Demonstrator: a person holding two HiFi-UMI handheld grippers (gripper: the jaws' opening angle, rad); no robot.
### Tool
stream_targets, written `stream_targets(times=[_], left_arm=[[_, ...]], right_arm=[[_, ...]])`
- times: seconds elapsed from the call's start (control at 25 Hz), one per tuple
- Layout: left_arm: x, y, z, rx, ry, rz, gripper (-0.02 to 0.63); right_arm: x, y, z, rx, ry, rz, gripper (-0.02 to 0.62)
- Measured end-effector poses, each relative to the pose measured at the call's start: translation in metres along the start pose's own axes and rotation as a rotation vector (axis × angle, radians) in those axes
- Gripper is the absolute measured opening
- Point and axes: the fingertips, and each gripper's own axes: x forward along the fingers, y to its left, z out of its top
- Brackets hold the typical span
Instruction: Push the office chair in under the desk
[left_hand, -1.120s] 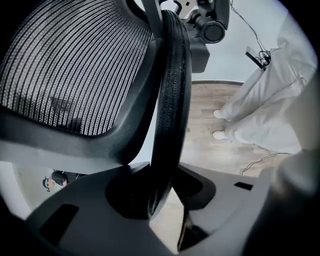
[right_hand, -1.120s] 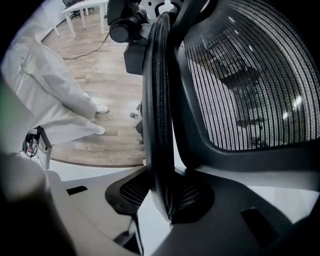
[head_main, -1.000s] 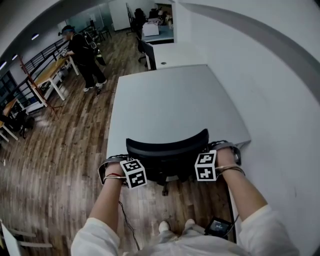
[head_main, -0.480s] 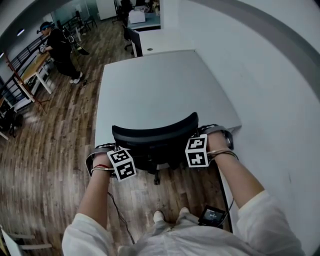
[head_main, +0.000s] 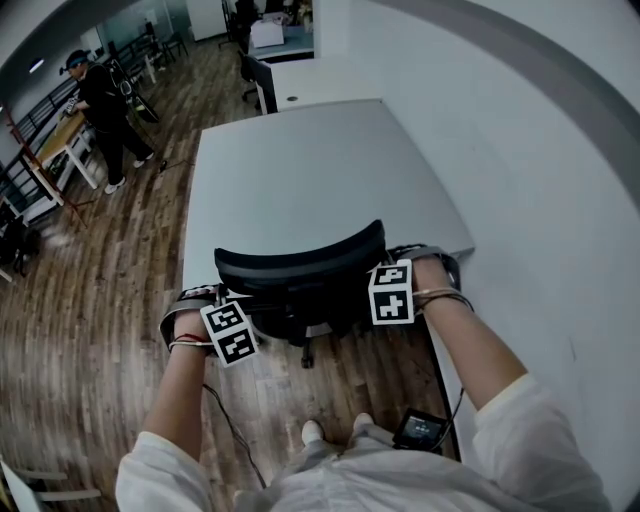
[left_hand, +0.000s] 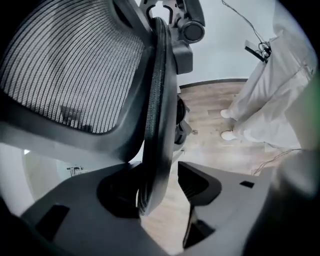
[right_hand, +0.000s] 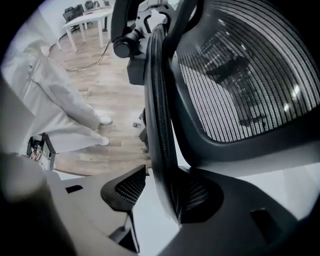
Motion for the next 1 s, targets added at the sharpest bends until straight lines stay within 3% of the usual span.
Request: stream_targets(times=[0.28, 0.68, 0.84, 1.0], left_arm=[[-0.018, 0.017, 0.003, -0.134, -0.131, 0.103, 0.250], [-0.074, 0.020, 0.022, -0.430, -0.443, 0.296, 0.250], [-0.101, 0.015, 0.032, -0.616, -0.613, 0.303, 0.250], [-0.128, 0.007, 0.044, -0.793, -0.766, 0.265, 0.247]], right_arm=[[-0.028, -0.017, 0.000, 0.294, -0.225, -0.009, 0.227], [-0.069, -0.008, -0.001, 0.679, -0.580, -0.131, 0.227], [-0.087, 0.002, 0.003, 0.779, -0.700, -0.164, 0.227], [-0.095, 0.024, 0.013, 0.860, -0.811, -0.124, 0.227]])
